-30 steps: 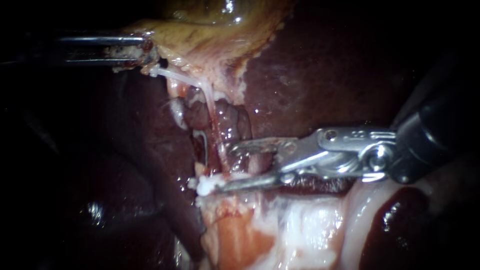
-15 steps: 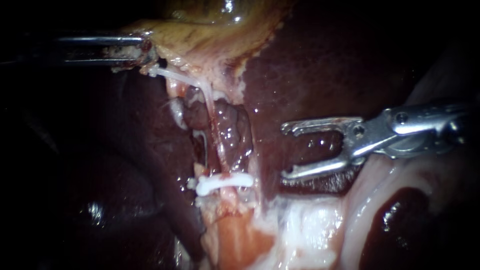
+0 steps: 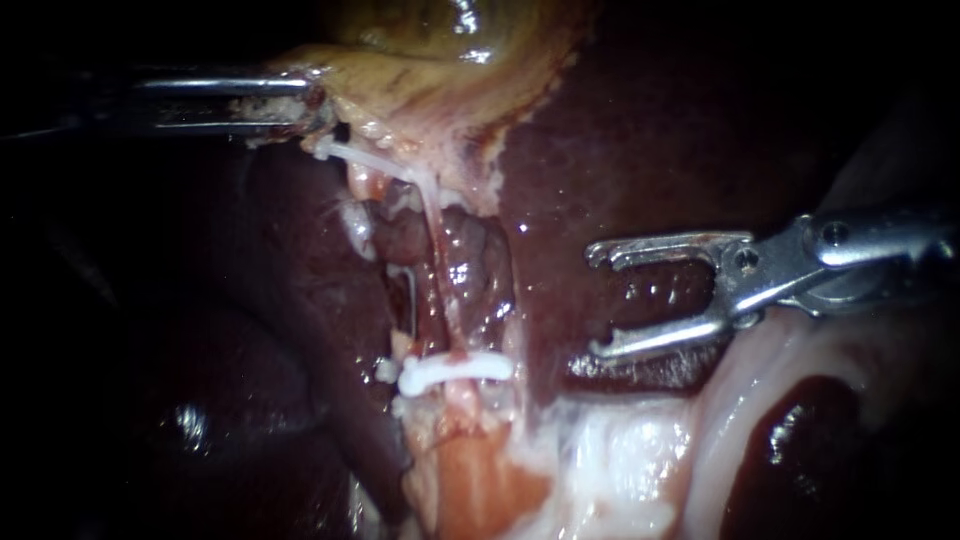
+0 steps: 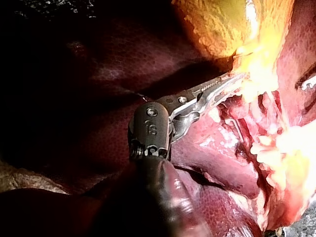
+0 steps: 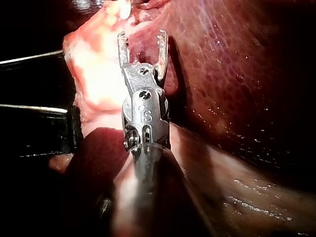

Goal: Going back first clip right tube

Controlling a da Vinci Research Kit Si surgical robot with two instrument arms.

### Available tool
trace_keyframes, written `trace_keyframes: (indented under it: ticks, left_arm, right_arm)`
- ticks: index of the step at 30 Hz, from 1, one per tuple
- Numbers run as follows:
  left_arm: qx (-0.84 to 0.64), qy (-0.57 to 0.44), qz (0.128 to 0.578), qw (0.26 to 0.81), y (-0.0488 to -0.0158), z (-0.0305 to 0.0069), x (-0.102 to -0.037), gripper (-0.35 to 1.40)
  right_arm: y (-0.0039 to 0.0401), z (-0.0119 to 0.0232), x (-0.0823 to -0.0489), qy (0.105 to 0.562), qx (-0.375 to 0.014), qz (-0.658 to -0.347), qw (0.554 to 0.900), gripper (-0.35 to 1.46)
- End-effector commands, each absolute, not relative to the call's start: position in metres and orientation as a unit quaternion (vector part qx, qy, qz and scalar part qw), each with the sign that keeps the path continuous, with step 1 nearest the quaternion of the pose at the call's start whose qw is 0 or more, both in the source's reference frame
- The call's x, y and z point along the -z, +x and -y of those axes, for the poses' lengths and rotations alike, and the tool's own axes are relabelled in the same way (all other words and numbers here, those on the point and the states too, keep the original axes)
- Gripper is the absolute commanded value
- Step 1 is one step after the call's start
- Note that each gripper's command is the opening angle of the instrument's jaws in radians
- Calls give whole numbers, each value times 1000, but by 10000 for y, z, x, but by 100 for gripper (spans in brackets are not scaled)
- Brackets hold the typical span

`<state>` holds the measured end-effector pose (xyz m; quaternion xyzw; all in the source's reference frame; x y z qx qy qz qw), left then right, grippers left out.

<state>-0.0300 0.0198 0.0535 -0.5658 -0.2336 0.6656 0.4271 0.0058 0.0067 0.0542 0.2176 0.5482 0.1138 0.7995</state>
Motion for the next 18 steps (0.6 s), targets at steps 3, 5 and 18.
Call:
trace_keyframes:
  ticks: [3, 5, 18]
  left_arm:
    - [-667, -565, 228, 428, -307, -196, -547, -35]
    - [-668, -567, 228, 425, -313, -192, -557, -35]
    - [-674, -564, 228, 419, -321, -185, -566, -35]
  right_arm:
    - [58, -67, -542, 216, -112, -549, 800, 50]
    - [58, -67, -542, 216, -112, -549, 800, 50]
    - [58, -67, -542, 214, -113, -549, 800, 50]
